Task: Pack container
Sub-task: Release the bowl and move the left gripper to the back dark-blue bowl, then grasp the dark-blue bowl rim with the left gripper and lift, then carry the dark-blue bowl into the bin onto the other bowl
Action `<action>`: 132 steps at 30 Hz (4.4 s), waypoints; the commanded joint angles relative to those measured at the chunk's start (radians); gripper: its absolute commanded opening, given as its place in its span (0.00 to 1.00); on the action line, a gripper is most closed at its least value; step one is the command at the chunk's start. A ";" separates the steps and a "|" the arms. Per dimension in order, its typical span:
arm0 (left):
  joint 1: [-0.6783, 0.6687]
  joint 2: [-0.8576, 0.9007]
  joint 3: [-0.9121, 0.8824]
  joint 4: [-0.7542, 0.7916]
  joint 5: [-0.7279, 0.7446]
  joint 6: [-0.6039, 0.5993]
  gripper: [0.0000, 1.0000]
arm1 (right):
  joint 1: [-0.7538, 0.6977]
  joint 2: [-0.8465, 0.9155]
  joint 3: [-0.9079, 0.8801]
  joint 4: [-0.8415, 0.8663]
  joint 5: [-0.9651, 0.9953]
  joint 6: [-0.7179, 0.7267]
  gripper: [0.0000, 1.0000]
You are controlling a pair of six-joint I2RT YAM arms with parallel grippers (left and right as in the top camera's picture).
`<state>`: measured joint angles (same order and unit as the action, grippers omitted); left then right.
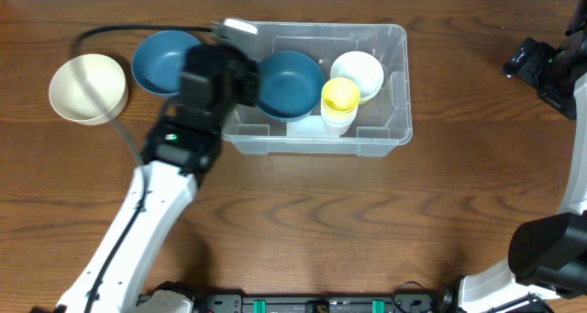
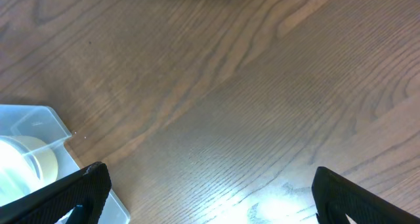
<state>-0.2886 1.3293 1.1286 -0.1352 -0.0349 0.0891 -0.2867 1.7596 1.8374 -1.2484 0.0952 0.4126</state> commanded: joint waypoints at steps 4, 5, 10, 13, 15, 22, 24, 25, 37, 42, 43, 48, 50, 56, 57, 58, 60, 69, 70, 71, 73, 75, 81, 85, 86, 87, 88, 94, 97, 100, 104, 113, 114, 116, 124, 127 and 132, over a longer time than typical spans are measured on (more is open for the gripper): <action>0.192 0.065 0.008 -0.042 -0.045 -0.012 0.46 | -0.002 -0.007 0.011 -0.001 0.013 0.009 0.99; 0.213 0.079 0.008 -0.040 -0.045 -0.012 0.49 | -0.002 -0.007 0.011 -0.001 0.013 0.009 0.99; 0.320 0.179 0.008 -0.011 -0.045 -0.012 0.51 | -0.002 -0.007 0.011 -0.001 0.013 0.009 0.99; 0.349 0.248 0.008 0.021 -0.024 -0.012 0.51 | -0.002 -0.007 0.011 -0.001 0.013 0.009 0.99; 0.351 0.287 0.008 0.045 -0.013 -0.011 0.51 | -0.002 -0.007 0.011 -0.001 0.013 0.009 0.99; 0.350 0.409 0.008 0.065 0.035 0.077 0.50 | -0.002 -0.007 0.011 -0.001 0.013 0.009 0.99; 0.350 0.436 0.008 0.060 0.035 0.115 0.47 | -0.002 -0.007 0.011 -0.001 0.013 0.009 0.99; 0.350 0.450 0.008 0.058 0.035 0.137 0.40 | -0.002 -0.007 0.011 -0.001 0.013 0.009 0.99; 0.350 0.484 0.008 0.058 0.035 0.307 0.63 | -0.002 -0.007 0.011 -0.001 0.013 0.009 0.99; 0.350 0.504 0.008 0.051 0.035 0.311 0.64 | -0.002 -0.007 0.011 -0.001 0.013 0.009 0.99; 0.350 0.513 0.008 0.049 0.035 0.319 0.64 | -0.002 -0.007 0.011 -0.001 0.013 0.009 0.99; 0.350 0.552 0.008 0.048 0.035 0.330 0.64 | -0.002 -0.007 0.011 -0.001 0.013 0.009 0.99; 0.350 0.561 0.008 0.051 0.039 0.332 0.64 | -0.002 -0.007 0.011 -0.001 0.013 0.009 0.99; 0.350 0.579 0.008 0.063 0.050 0.367 0.45 | -0.002 -0.007 0.011 -0.001 0.013 0.009 0.99; 0.350 0.582 0.008 0.063 0.050 0.367 0.32 | -0.002 -0.007 0.011 -0.001 0.013 0.009 0.99; 0.350 0.587 0.008 0.064 0.050 0.367 0.19 | -0.002 -0.007 0.011 -0.001 0.013 0.009 0.99; 0.350 0.597 0.008 0.063 0.050 0.367 0.12 | -0.002 -0.007 0.011 -0.001 0.013 0.009 0.99; 0.348 0.603 0.008 0.063 0.050 0.274 0.06 | -0.002 -0.007 0.011 -0.001 0.013 0.009 0.99; 0.348 0.603 0.008 0.063 0.050 0.258 0.06 | -0.002 -0.007 0.011 -0.001 0.013 0.009 0.99; 0.348 0.602 0.008 0.063 0.050 0.242 0.06 | -0.002 -0.007 0.011 -0.001 0.013 0.009 0.99; 0.348 0.595 0.008 0.062 0.050 0.217 0.06 | -0.002 -0.007 0.011 -0.001 0.013 0.009 0.99; 0.348 0.579 0.008 0.062 0.050 0.183 0.06 | -0.002 -0.007 0.011 -0.001 0.013 0.009 0.99; 0.348 0.457 0.008 0.061 0.049 0.078 0.06 | -0.002 -0.007 0.011 -0.001 0.013 0.009 0.99; 0.348 0.330 0.008 0.040 0.050 -0.014 0.06 | -0.002 -0.007 0.011 -0.001 0.013 0.009 0.99; 0.348 0.290 0.008 0.031 0.050 -0.024 0.06 | -0.002 -0.007 0.011 -0.001 0.013 0.009 0.99; 0.348 0.259 0.008 0.022 0.050 -0.032 0.06 | -0.002 -0.007 0.011 -0.001 0.013 0.009 0.99; 0.348 0.226 0.008 0.012 0.050 -0.043 0.06 | -0.002 -0.007 0.011 -0.001 0.013 0.009 0.99; 0.335 0.051 0.008 -0.051 0.200 -0.050 0.06 | -0.002 -0.007 0.011 -0.001 0.013 0.009 0.99; 0.295 0.000 0.008 -0.051 0.299 -0.050 0.06 | -0.002 -0.007 0.011 -0.001 0.013 0.009 0.99; 0.224 -0.012 0.008 -0.050 0.323 -0.050 0.06 | -0.002 -0.007 0.011 -0.001 0.013 0.009 0.99; 0.120 0.009 0.008 -0.050 0.322 -0.037 0.06 | -0.002 -0.007 0.011 -0.001 0.013 0.009 0.99; -0.086 0.078 0.008 -0.041 0.251 0.061 0.06 | -0.002 -0.007 0.011 -0.001 0.013 0.009 0.99; -0.104 0.088 0.008 -0.040 0.251 0.067 0.06 | -0.002 -0.007 0.011 -0.001 0.013 0.009 0.99; -0.142 0.114 0.008 -0.039 0.250 0.107 0.06 | -0.002 -0.007 0.011 -0.001 0.013 0.009 0.99; -0.215 0.238 0.008 0.014 0.112 0.143 0.06 | -0.002 -0.007 0.011 -0.001 0.013 0.009 0.99; -0.214 0.274 0.008 0.031 0.105 0.148 0.06 | -0.002 -0.007 0.011 -0.001 0.013 0.009 0.99; -0.214 0.332 0.008 0.051 0.075 0.163 0.06 | -0.002 -0.007 0.011 -0.001 0.013 0.009 0.99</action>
<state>-0.5049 1.6360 1.1316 -0.0975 0.0814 0.2218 -0.2867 1.7596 1.8374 -1.2488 0.0948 0.4126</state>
